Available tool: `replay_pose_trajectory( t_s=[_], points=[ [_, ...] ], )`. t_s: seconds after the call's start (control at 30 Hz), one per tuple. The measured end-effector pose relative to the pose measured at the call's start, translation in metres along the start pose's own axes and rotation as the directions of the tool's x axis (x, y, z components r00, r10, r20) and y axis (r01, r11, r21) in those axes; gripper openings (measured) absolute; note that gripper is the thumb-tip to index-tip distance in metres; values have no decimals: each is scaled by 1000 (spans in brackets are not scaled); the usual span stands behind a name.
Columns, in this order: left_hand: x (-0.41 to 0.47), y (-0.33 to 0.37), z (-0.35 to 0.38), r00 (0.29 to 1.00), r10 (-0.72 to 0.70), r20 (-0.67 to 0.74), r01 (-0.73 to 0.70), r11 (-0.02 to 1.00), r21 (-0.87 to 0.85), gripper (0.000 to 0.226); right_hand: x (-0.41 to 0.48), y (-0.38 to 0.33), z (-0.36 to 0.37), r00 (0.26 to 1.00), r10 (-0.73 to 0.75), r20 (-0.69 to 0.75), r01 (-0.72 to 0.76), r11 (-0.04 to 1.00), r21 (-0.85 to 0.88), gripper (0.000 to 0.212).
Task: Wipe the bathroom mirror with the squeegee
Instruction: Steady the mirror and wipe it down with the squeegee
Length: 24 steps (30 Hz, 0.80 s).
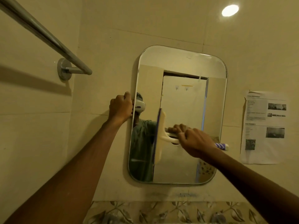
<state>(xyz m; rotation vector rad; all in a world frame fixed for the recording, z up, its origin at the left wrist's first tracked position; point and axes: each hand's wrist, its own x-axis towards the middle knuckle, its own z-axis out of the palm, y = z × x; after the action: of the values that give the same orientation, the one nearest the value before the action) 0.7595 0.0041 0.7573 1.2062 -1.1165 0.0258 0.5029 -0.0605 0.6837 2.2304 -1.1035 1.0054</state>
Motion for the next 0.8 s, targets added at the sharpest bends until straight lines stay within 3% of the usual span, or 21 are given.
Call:
replay_pose_trajectory(
  t_s=[0.2,0.33,0.4,0.47,0.57,0.67,0.8],
  points=[
    [-29,-31,2,1000,8,23,-10,994,110,54,-47,66,-5,966,241,92,-225,962,-153,42],
    [-36,-36,3,1000,1,30,-4,994,108,52,-46,22,-4,995,100,-19,-101,988,-117,49],
    [-34,-36,3,999,-32,43,29,996,79,53,-38,-25,7,997,-7,-82,3,999,-52,46],
    [-35,-40,1,997,-63,51,61,998,33,52,-30,-65,25,997,-59,-54,58,998,-9,37],
    [-37,-43,1,996,-71,58,71,997,9,52,-26,-78,49,999,-37,5,37,999,14,41],
    [-36,-43,0,993,-99,67,101,995,-20,54,-39,-45,50,997,-11,81,2,994,110,24],
    [-40,-43,1,996,-81,47,83,996,-33,53,-68,15,40,986,144,80,-141,989,-43,38]
  ],
)
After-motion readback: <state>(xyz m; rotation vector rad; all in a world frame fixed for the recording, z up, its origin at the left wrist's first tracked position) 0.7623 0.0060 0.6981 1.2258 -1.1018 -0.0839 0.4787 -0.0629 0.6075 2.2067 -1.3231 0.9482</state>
